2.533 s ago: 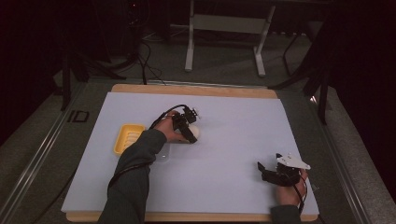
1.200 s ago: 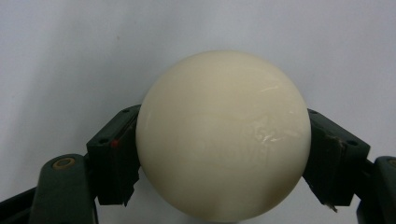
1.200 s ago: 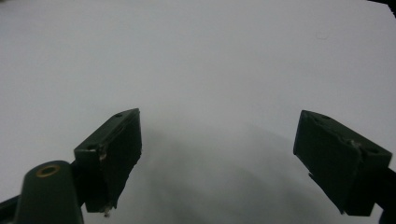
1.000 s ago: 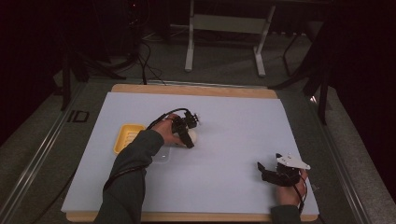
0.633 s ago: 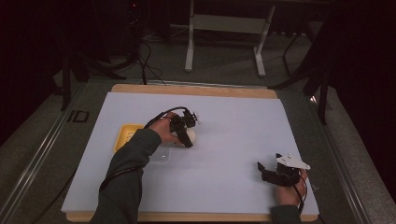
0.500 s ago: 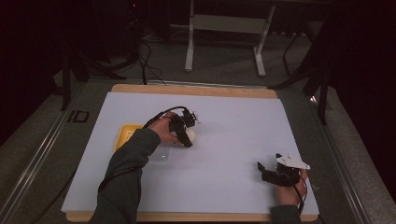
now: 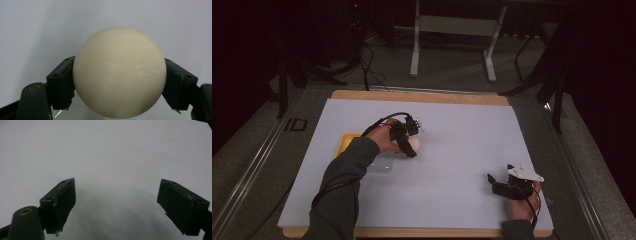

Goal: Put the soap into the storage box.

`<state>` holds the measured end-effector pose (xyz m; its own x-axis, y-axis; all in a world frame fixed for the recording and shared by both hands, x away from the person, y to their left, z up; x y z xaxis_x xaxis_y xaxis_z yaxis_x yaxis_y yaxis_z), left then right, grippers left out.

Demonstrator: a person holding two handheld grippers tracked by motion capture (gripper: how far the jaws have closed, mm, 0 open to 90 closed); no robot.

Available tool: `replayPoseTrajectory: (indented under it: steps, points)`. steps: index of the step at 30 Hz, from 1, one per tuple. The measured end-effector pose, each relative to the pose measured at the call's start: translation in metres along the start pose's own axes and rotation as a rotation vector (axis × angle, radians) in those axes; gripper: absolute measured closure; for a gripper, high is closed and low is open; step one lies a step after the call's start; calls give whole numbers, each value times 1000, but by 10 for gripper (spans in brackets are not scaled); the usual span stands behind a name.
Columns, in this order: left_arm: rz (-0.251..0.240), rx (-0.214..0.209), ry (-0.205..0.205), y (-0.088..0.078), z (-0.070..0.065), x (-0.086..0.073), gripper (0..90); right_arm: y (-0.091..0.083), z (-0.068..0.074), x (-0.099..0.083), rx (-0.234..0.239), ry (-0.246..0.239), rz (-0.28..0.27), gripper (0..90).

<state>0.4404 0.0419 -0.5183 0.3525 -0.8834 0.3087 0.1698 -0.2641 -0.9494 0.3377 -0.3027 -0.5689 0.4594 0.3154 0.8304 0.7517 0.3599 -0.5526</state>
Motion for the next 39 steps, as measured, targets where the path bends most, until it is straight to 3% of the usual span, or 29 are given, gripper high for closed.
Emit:
replayPoseTrajectory:
  steps: [17,39]
  points:
    - [-6,21,-2,-18,2,-14,231,0,0,0,-1,-2,-2,153]
    - [1,40,-56,-27,12,-37,231,0,0,0,-2,-3,-3,153]
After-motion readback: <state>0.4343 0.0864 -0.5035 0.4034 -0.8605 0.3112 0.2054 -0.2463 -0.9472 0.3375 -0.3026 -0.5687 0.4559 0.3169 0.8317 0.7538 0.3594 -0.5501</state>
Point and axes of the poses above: each handheld gripper's, and its own axes: y roughly forward along the jaws, x roughly out of its top, z roughly to its left, the point moved 6 cm from there along y, roughly forward along the jaws, and after that the axes turned 3 degrees about x, right-handed, at the moved point
